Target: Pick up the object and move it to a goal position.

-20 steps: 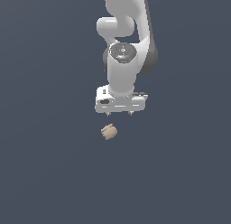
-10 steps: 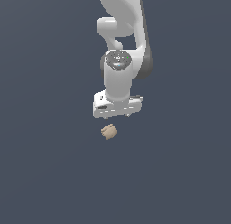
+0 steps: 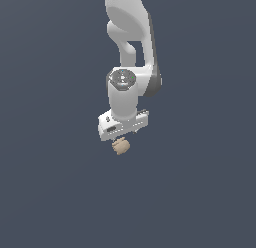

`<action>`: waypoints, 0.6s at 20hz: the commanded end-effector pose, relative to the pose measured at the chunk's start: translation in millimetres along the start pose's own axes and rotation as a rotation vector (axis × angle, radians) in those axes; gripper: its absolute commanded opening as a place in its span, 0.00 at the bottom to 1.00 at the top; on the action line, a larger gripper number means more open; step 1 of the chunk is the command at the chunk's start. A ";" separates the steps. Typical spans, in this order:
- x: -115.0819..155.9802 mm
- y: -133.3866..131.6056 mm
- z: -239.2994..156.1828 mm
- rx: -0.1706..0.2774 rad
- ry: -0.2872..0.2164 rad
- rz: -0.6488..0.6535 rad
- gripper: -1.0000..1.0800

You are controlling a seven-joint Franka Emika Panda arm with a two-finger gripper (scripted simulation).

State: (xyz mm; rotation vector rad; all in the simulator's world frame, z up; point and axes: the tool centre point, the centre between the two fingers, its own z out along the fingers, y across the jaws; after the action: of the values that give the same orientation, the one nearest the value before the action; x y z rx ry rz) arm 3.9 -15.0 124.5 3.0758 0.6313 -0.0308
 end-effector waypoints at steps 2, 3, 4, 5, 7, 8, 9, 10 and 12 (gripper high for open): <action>-0.9 6.9 11.6 -0.002 0.007 -0.076 0.96; -1.2 8.5 14.5 -0.002 0.008 -0.093 0.96; -1.5 10.0 17.1 -0.002 0.010 -0.110 0.96; -1.8 11.4 19.5 -0.003 0.011 -0.126 0.96; -2.3 13.8 23.8 -0.003 0.013 -0.153 0.96; -2.5 14.8 25.6 -0.003 0.015 -0.165 0.96; -2.7 15.7 27.3 -0.004 0.016 -0.175 0.96; -2.9 16.5 28.7 -0.004 0.016 -0.185 0.96; -3.2 17.8 31.1 -0.004 0.018 -0.200 0.96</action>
State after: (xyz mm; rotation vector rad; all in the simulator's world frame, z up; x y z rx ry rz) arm 7.0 -31.9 95.3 3.0057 0.9137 -0.0052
